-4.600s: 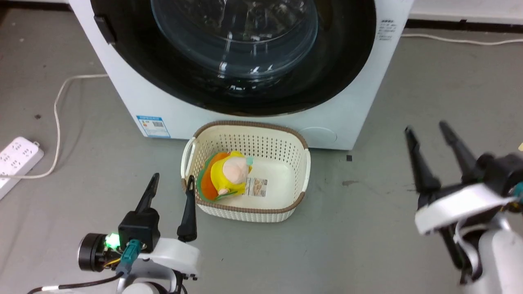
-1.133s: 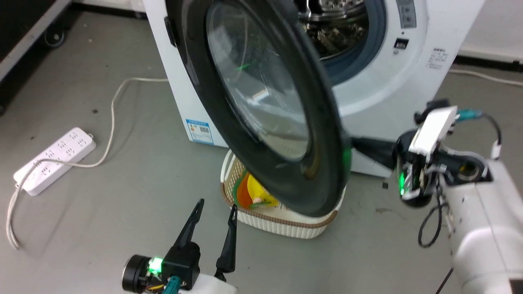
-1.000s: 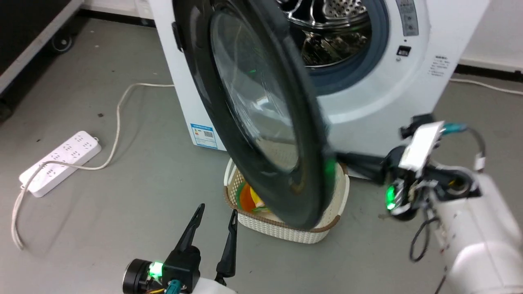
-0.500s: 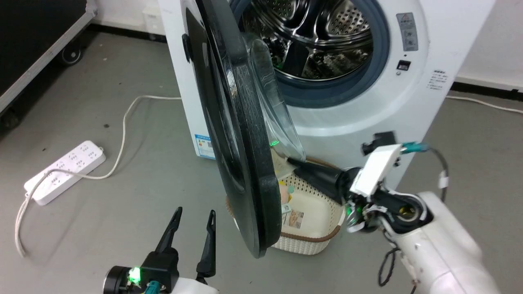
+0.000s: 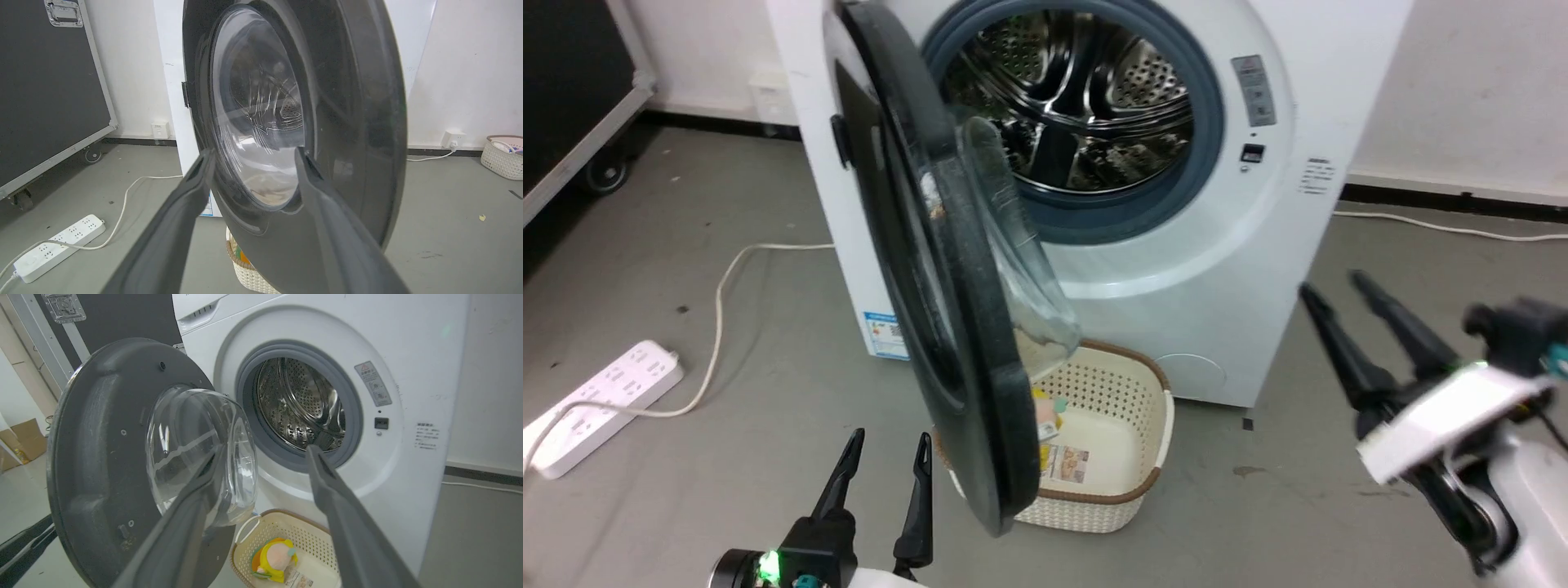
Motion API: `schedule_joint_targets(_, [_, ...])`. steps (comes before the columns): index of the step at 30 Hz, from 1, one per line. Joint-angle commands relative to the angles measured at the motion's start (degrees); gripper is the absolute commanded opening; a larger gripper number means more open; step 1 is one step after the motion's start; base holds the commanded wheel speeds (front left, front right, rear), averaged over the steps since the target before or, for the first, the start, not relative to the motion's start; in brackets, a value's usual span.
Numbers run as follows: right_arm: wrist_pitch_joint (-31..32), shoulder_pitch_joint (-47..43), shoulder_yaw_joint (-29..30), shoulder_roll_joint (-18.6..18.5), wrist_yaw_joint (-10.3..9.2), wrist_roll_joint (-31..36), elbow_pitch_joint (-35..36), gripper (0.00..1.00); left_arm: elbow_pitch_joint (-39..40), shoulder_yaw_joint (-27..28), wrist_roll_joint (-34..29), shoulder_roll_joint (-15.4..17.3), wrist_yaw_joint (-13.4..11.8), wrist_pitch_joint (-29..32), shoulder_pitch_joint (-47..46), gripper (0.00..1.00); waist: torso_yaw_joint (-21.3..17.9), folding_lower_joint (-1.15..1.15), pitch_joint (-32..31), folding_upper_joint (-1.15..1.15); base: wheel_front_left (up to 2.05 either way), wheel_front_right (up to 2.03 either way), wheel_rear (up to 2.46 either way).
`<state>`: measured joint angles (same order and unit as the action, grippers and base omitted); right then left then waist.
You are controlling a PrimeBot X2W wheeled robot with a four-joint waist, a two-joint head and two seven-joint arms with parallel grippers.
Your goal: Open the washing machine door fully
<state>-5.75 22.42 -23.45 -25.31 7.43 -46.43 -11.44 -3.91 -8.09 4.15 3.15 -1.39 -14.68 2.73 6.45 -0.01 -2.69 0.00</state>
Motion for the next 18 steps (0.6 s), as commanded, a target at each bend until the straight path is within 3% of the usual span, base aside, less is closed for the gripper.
schedule_joint_targets(1, [-2.3,-2.1,1.1,-0.6,0.06,3.2,0.4,1.00,0.0,0.3,-0.1,0.2,0.3,-0.3,0.7,1.00,-0.9,0.01,-0.3,0.00,0.00,0.00,0.00])
schedule_joint_targets(5, [-7.1,-7.9,7.8,1.1,0.06,14.6,2.2,1.00,0.3,1.0,-0.3,0.2,0.6,-0.3,0.9,1.00,-1.9,0.01,-0.3,0.00,0.00,0.00,0.00])
schedule_joint_targets(10, [-8.4,-16.1,18.9,8.5,0.06,28.0,6.8,1.00,1.4,2.0,0.0,0.1,0.3,-0.3,1.4,1.00,-3.1,0.01,0.0,0.00,0.00,0.00,0.00])
schedule_joint_targets(15, [-8.8,-23.4,25.0,15.8,0.06,38.1,10.9,1.00,1.3,2.4,-0.1,0.0,0.9,-0.3,1.4,1.00,-3.4,0.01,0.3,0.00,0.00,0.00,0.00])
schedule_joint_targets(18, [-8.9,-27.2,25.7,19.1,0.06,41.9,12.1,1.00,0.4,2.5,0.0,-0.1,1.1,-0.3,1.3,1.00,-3.4,0.01,0.4,0.00,0.00,0.00,0.00])
